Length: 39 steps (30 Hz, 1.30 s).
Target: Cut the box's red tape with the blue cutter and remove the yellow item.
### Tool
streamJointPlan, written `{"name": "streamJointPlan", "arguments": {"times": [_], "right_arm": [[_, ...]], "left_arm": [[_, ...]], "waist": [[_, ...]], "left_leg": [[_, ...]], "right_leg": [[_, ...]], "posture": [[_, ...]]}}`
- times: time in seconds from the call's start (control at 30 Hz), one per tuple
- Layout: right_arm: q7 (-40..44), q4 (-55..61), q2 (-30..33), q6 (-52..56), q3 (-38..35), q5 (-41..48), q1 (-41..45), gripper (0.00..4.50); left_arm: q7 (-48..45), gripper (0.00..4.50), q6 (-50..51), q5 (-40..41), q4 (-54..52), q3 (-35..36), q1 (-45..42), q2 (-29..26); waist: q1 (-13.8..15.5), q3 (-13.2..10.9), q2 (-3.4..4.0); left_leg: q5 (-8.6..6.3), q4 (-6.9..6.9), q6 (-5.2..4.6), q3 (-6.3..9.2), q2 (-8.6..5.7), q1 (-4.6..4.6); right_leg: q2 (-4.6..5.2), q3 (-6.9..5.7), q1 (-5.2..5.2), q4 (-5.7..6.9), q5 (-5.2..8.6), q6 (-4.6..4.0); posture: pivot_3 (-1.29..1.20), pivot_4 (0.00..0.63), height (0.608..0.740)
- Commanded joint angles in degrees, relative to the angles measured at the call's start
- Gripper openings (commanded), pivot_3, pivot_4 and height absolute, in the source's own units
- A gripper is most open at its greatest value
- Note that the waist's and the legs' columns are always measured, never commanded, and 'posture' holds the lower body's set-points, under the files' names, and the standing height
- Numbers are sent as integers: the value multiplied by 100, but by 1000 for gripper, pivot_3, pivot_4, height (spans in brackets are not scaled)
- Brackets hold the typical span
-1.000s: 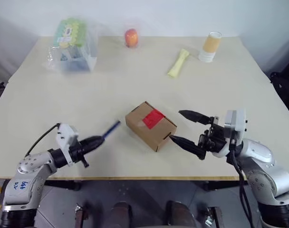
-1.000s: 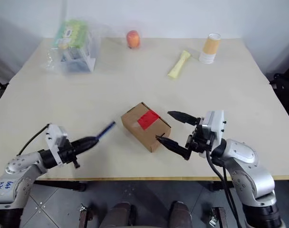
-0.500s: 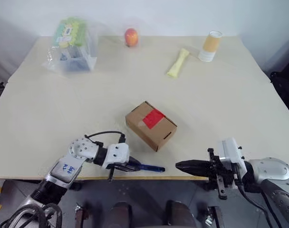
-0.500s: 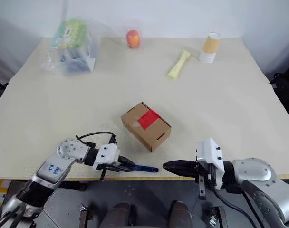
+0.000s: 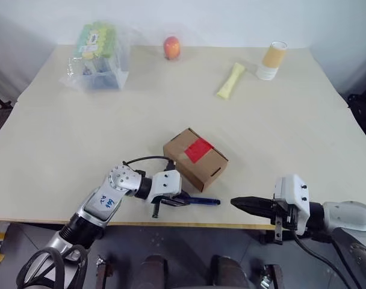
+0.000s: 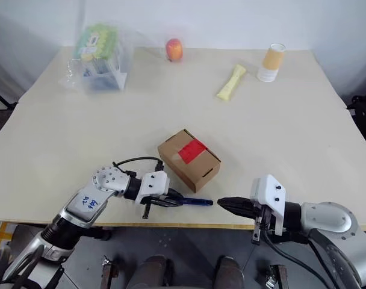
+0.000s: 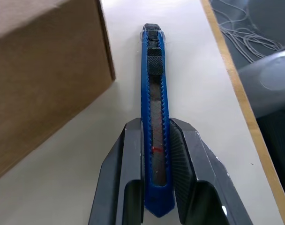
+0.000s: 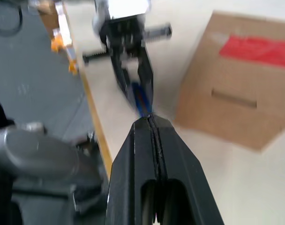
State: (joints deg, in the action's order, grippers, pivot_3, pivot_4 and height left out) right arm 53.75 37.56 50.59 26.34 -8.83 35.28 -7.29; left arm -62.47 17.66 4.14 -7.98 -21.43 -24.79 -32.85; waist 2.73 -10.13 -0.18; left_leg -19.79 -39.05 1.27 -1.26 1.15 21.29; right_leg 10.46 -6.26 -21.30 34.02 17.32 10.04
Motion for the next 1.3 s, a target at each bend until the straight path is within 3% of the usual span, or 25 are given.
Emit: {"name": "streamJointPlan", "arguments": {"times": [0.03,0.63,1.3], "right_arm": [[3,-183,28,24,315,-260,309,23],[519,-1584,-530,-617,1931,-1607,1417,23],[589,-2083,-1116,-385,2582,-1920,2052,23]], "left_arm": [[-15,427,162,-106,-369,-182,316,-168],[69,427,651,-15,-517,-223,-32,-66],[115,427,593,-89,-535,-273,-67,-70]], "waist": [[-21,0,0],[0,0,0],[-18,0,0]], "left_leg": [[0,3,0,0,1,-2],[0,-1,0,0,1,4],[0,-4,1,0,1,1]], "right_leg": [[0,0,0,1,0,0],[-1,-1,-2,-1,0,0],[-1,0,-1,4,0,0]], "posture": [[0,150,740],[0,150,740],[0,150,740]]}}
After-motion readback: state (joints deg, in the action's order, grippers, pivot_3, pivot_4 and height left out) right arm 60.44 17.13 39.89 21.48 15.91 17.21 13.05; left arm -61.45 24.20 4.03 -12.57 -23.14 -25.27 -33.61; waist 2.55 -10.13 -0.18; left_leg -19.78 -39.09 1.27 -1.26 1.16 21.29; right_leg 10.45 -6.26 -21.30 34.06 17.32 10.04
